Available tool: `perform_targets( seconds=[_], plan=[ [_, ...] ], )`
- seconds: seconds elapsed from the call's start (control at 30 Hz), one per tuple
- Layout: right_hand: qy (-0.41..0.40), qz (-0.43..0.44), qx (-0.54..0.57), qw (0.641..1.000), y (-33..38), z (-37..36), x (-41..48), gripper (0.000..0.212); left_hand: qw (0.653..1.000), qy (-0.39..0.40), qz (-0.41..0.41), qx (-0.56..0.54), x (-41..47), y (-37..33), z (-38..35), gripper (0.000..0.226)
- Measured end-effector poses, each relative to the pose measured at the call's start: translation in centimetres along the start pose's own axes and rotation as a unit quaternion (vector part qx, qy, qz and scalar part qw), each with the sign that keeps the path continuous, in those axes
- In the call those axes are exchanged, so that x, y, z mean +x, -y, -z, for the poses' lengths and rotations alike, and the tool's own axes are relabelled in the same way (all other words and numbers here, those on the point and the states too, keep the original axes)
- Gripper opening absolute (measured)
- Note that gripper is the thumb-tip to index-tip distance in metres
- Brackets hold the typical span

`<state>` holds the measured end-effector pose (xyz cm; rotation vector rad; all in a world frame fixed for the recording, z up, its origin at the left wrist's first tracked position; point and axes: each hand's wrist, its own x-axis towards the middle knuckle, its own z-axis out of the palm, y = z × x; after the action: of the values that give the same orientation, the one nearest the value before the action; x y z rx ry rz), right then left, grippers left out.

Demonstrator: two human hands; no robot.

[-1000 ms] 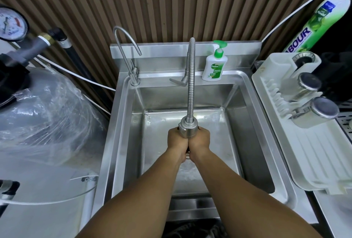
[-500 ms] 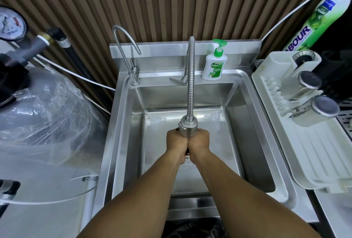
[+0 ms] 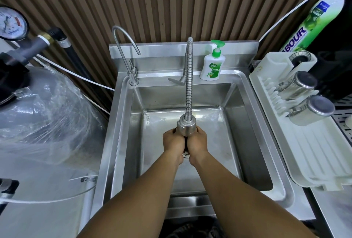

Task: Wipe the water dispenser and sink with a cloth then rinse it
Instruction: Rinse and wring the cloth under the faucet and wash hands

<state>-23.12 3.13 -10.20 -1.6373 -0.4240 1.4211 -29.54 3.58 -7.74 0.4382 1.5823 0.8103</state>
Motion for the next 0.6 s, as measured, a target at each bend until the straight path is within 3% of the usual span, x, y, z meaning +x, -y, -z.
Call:
perform_targets(
  seconds=[0.1, 0.23, 0.6],
  plan=[
    [0.001, 0.000, -0.026, 1.000, -0.3, -0.2, -0.1, 0.016, 1.000, 0.021, 0.010, 0.011, -0.4, -0.2, -0.2, 0.020],
    [-0.015, -0.001, -0.045, 0.999, -0.3, -0.4, -0.4, 0.011, 0.999, 0.027, 0.010, 0.034, -0.9, -0.2, -0.3, 0.031],
    [-0.045, -0.023, -0.042, 0.998, -0.1, 0.1, -0.1, 0.035, 0.998, 0.042, -0.007, 0.053, -1.6, -0.3, -0.2, 0.014]
  ],
)
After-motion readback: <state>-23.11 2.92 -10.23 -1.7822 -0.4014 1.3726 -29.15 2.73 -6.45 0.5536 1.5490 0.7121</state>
